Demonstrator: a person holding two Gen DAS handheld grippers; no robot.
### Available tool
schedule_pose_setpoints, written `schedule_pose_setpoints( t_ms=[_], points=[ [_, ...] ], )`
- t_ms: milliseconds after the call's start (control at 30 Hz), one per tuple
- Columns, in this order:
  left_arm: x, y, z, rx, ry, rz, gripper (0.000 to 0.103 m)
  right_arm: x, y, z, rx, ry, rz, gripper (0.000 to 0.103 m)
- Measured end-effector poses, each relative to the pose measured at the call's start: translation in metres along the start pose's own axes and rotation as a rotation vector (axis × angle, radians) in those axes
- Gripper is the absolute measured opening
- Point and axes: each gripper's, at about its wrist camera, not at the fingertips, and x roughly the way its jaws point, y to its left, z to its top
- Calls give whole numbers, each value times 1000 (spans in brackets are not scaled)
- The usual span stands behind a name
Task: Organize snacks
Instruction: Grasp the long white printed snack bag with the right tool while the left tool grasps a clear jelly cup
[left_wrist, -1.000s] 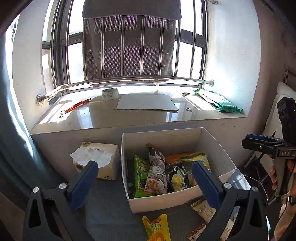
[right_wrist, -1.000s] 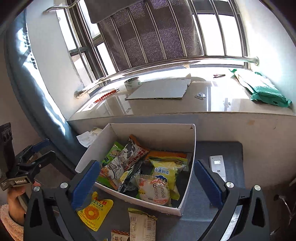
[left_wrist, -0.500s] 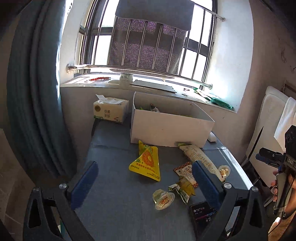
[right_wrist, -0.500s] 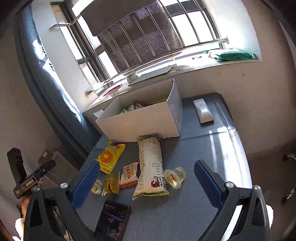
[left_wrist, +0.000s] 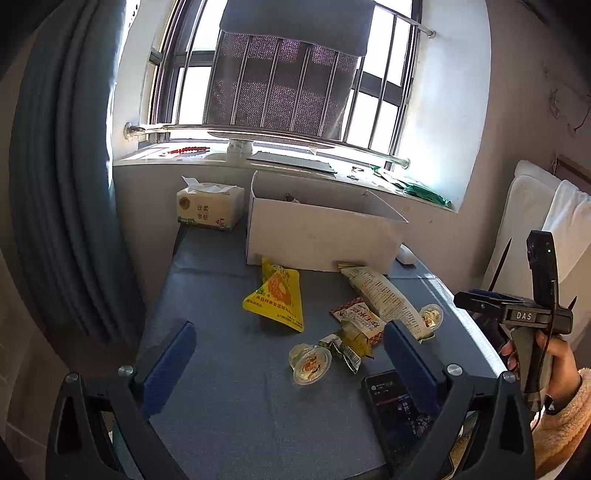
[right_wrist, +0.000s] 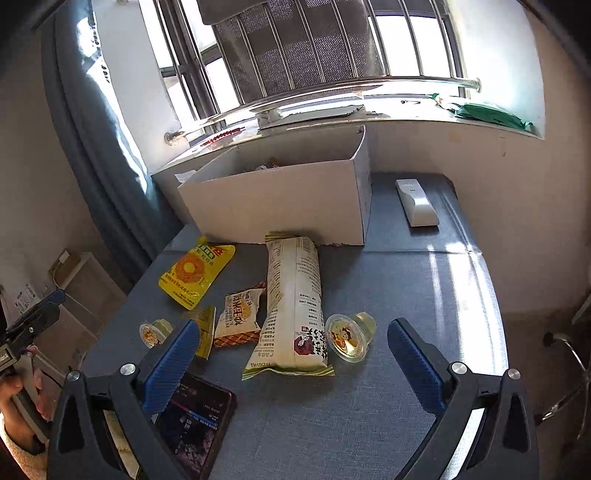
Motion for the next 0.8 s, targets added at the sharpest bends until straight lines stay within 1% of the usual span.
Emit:
schedule_pose_setpoints(
  t_ms=[67,133,200,267,333,400,467,500,567,600,633,667,733,800],
  points=[
    [-1,-3,-4,16,10,-1,103,24,6,12,-44,44,-20,103],
    [-2,-5,-8,42,20,6,103,53,9,23,-90,111,-14,103],
    [-2,-6,-13,59,29,20,103,76,13,29,-130,162,-49,103],
    [-1,-3,-17,52,43,22,103,95,17,30,-177,199,-58,103],
    [1,2,-20,36,59,16,103,110,18,32,-210,238,-106,103],
    [3,5,-23,29,65,26,103,118,17,32,-199,253,-109,103],
    [6,8,-25,19,77,25,103,124,11,33,-151,278,-76,103],
    [9,8,-26,13,83,22,103,126,9,32,-138,290,-77,103],
    [13,8,-28,14,93,18,103,132,7,30,-135,320,-90,95],
    [15,7,-29,18,97,18,103,135,7,28,-130,334,-100,72],
    [17,6,-29,23,102,18,103,136,6,27,-119,345,-73,49],
    [19,5,-30,29,107,13,103,135,6,27,-107,338,-50,46],
    [26,2,-31,49,121,8,103,130,9,27,-122,325,-61,37],
    [34,0,-30,63,139,1,103,121,10,31,-108,301,-47,34]
  ],
)
